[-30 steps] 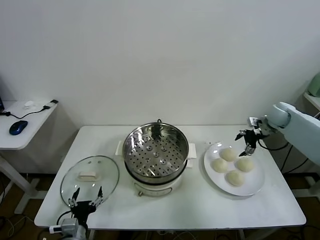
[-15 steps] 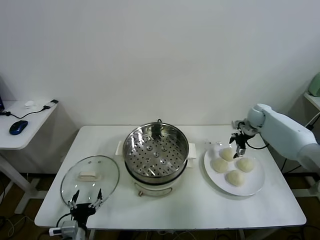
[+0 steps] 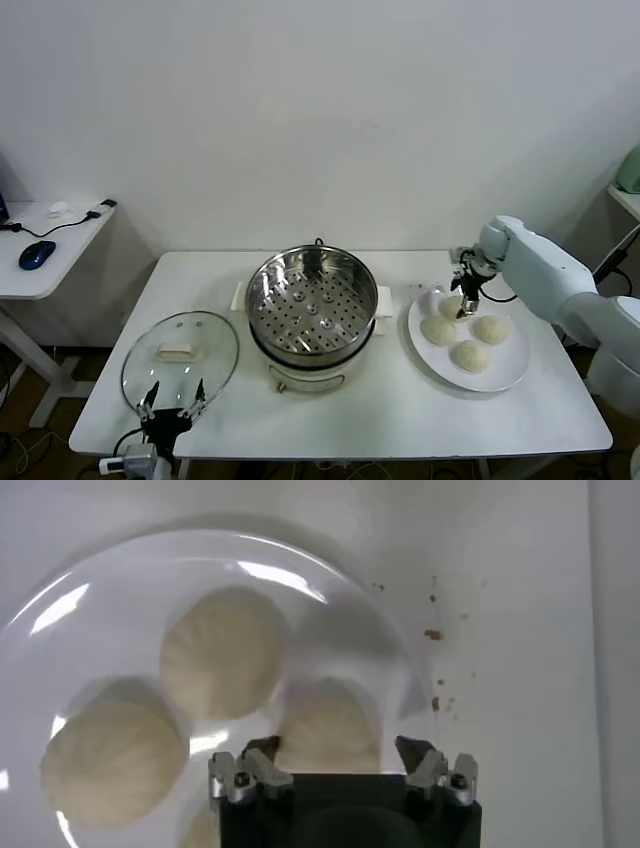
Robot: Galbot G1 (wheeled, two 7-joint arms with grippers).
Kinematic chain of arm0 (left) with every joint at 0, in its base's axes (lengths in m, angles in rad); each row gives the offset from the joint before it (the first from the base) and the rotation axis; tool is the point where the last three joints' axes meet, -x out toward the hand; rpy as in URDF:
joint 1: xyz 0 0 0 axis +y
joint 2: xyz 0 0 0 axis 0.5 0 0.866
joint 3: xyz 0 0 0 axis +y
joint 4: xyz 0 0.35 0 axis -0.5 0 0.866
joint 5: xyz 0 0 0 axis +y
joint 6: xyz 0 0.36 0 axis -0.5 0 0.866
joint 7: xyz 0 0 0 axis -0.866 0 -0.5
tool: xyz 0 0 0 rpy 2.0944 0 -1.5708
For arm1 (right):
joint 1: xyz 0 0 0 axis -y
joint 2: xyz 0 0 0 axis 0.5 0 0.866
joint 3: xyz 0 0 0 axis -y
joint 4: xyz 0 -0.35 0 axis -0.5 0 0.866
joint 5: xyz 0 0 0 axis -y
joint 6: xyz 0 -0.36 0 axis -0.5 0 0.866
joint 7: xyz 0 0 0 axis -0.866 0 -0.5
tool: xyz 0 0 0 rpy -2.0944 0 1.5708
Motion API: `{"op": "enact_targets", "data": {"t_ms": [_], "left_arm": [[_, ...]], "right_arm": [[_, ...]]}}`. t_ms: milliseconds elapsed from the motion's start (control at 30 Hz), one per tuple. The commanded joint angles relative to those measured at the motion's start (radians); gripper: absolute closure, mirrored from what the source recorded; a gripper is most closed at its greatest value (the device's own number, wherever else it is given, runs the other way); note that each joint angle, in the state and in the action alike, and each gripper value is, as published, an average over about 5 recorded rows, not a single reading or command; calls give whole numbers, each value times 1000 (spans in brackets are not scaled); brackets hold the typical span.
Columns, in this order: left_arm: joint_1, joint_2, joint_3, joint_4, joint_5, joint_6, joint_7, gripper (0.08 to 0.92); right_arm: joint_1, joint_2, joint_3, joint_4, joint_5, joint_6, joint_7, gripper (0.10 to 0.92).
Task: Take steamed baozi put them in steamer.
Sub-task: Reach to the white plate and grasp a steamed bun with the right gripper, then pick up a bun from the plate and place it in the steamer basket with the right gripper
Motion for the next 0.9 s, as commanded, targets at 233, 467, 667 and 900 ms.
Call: {"op": "enact_targets", "data": {"t_ms": [233, 467, 667, 900], "left_arm": [[8, -1, 3, 8, 2, -9, -3, 177], [5, -7, 4, 0, 4, -3, -3, 177], [6, -10, 5, -8, 5, 1, -4, 177], [9, -7, 8, -26, 4, 4, -3, 177]], "right_arm": [[-24, 3, 40, -17, -31, -12, -4, 305], [-1, -16, 42, 17, -20, -6, 0, 358], [164, -88, -157, 227, 114, 0, -9, 363], [623, -71, -566, 614, 365, 103, -19, 364]]}}
